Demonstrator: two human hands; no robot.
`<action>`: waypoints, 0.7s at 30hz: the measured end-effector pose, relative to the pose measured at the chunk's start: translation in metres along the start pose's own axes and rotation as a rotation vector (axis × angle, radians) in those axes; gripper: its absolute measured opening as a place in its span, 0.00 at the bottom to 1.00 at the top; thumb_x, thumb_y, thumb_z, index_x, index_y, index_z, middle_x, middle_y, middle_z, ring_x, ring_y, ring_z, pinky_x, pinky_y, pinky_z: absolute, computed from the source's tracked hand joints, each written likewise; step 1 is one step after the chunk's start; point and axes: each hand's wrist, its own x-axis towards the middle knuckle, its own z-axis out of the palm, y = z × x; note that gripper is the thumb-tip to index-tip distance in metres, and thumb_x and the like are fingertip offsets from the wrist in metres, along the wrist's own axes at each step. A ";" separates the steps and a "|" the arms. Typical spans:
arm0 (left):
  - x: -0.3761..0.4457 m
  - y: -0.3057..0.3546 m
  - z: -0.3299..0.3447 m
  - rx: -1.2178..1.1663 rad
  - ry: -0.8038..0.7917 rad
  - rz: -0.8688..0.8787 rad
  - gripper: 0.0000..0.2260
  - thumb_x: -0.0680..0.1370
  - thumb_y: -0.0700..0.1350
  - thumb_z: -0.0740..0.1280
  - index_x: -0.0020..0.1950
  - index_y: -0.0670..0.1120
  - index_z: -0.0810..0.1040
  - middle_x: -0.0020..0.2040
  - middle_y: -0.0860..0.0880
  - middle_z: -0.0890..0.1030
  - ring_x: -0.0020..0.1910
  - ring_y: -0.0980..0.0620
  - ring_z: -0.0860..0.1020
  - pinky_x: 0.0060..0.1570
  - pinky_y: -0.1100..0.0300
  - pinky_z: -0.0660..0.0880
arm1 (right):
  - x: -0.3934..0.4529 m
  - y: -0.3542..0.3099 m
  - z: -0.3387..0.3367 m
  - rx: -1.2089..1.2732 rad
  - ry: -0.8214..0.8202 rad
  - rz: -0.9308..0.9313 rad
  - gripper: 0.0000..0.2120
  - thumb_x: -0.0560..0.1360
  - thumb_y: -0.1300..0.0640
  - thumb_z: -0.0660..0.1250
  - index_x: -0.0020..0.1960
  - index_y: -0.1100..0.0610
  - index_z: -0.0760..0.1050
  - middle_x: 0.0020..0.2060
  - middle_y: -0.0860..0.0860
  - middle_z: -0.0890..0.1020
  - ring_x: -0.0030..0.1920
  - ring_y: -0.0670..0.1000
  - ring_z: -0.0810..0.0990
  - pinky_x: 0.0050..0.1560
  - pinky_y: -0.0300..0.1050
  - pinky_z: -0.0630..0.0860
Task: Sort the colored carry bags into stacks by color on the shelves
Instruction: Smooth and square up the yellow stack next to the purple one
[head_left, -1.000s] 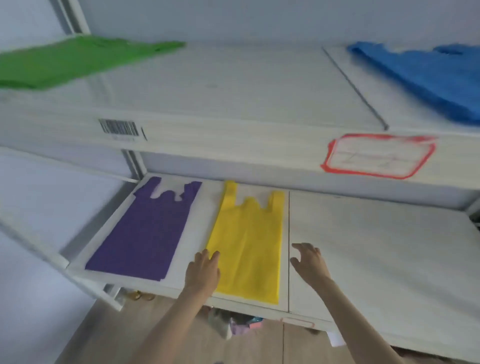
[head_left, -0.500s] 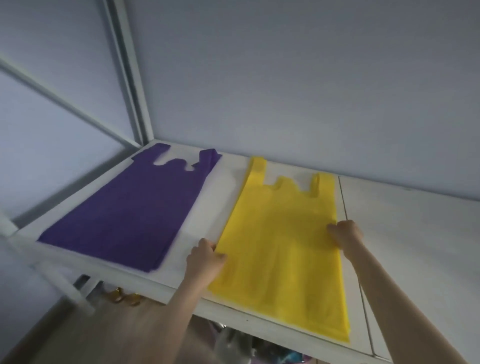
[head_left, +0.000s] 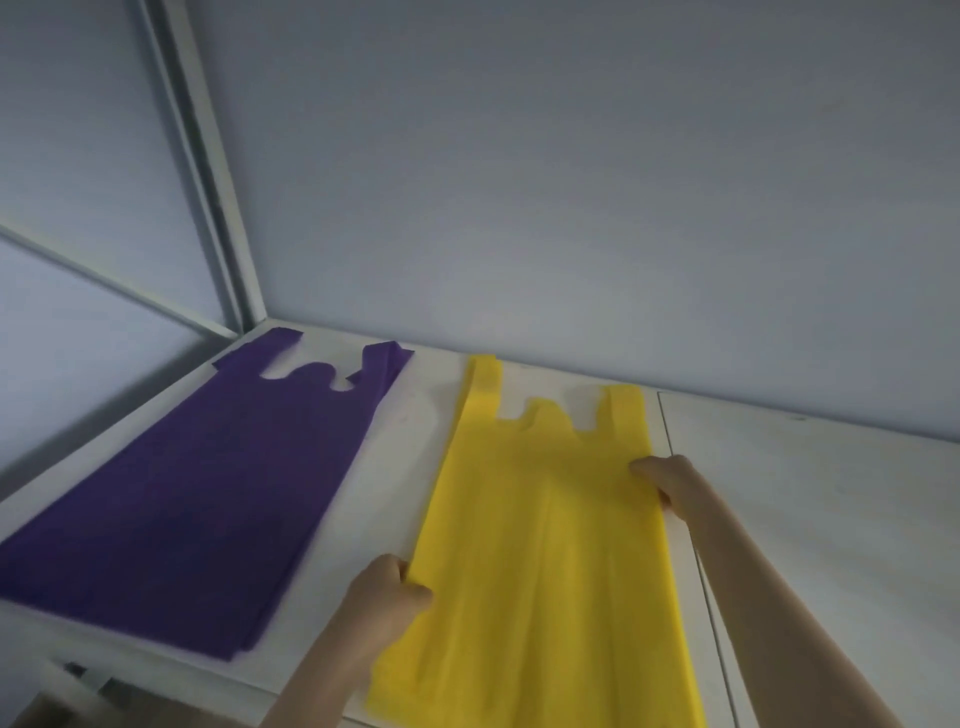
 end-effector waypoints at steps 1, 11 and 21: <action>0.001 0.002 0.000 0.017 0.004 -0.002 0.11 0.74 0.40 0.64 0.55 0.40 0.75 0.53 0.42 0.80 0.52 0.45 0.80 0.53 0.53 0.76 | 0.003 -0.002 0.001 0.017 0.000 -0.008 0.22 0.73 0.62 0.65 0.63 0.71 0.68 0.58 0.66 0.76 0.50 0.59 0.77 0.49 0.53 0.76; 0.007 0.003 -0.001 0.042 -0.068 0.086 0.08 0.77 0.40 0.62 0.55 0.48 0.69 0.50 0.50 0.76 0.52 0.48 0.78 0.56 0.56 0.74 | 0.029 -0.024 0.002 0.156 -0.099 -0.059 0.23 0.74 0.60 0.64 0.65 0.70 0.68 0.62 0.65 0.75 0.57 0.61 0.77 0.64 0.57 0.71; 0.017 -0.011 0.002 0.002 0.064 0.218 0.08 0.79 0.43 0.63 0.55 0.50 0.66 0.55 0.49 0.73 0.45 0.57 0.74 0.44 0.65 0.70 | 0.048 -0.027 0.008 0.340 -0.027 -0.094 0.20 0.74 0.66 0.62 0.65 0.68 0.69 0.53 0.60 0.75 0.50 0.59 0.75 0.50 0.51 0.72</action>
